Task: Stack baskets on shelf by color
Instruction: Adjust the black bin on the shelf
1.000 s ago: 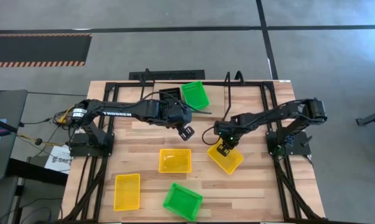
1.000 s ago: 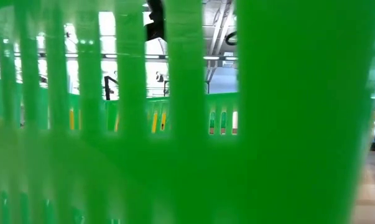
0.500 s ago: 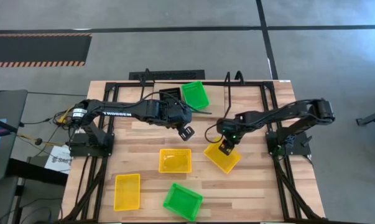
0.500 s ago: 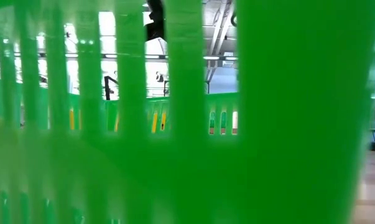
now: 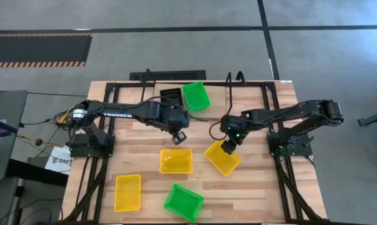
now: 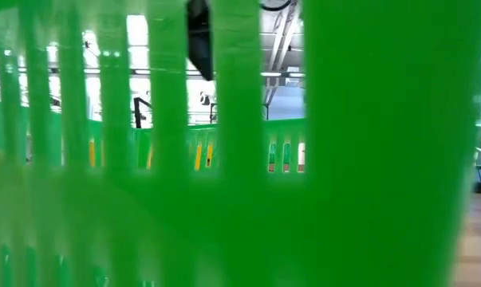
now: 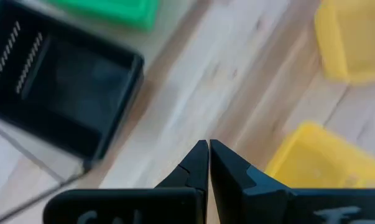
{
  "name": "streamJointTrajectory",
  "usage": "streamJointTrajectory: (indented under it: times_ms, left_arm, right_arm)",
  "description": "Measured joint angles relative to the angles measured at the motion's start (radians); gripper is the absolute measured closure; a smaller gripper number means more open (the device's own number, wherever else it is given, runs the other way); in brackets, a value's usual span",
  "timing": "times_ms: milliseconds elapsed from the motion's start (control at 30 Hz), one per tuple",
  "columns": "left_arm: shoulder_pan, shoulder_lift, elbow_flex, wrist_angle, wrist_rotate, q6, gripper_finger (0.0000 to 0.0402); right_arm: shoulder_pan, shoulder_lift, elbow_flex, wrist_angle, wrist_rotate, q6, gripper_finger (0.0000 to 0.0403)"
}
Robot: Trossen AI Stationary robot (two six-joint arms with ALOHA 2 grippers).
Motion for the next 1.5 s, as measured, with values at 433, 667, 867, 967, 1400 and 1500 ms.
streamJointTrajectory:
  times_ms: [433,667,867,967,1400,1500]
  left_arm:
    - [-0.073,0.011,-0.016,-0.086,0.042,-0.068,0.0401]
    - [-0.097,0.011,-0.111,0.01,0.071,0.004,0.0401]
    - [-0.091,0.011,-0.162,0.013,0.021,-0.107,0.0401]
    - [-0.082,0.011,-0.17,0.032,-0.096,-0.154,0.0401]
    - [0.009,0.012,-0.17,0.114,-0.144,-0.126,0.0401]
    - [-0.005,0.033,-0.17,0.166,-0.148,-0.121,0.0401]
  right_arm:
    - [0.067,-0.06,0.294,0.03,0.004,-0.139,0.0214]
    - [0.121,-0.066,0.461,0.024,-0.011,-0.279,0.0217]
    - [0.143,-0.066,0.525,0.027,0.013,-0.362,0.0228]
    - [0.142,-0.065,0.525,-0.013,0.04,-0.39,0.0246]
    - [0.211,-0.162,0.525,0.078,0.174,-0.433,0.0387]
    - [0.244,-0.225,0.525,0.081,0.244,-0.464,0.0397]
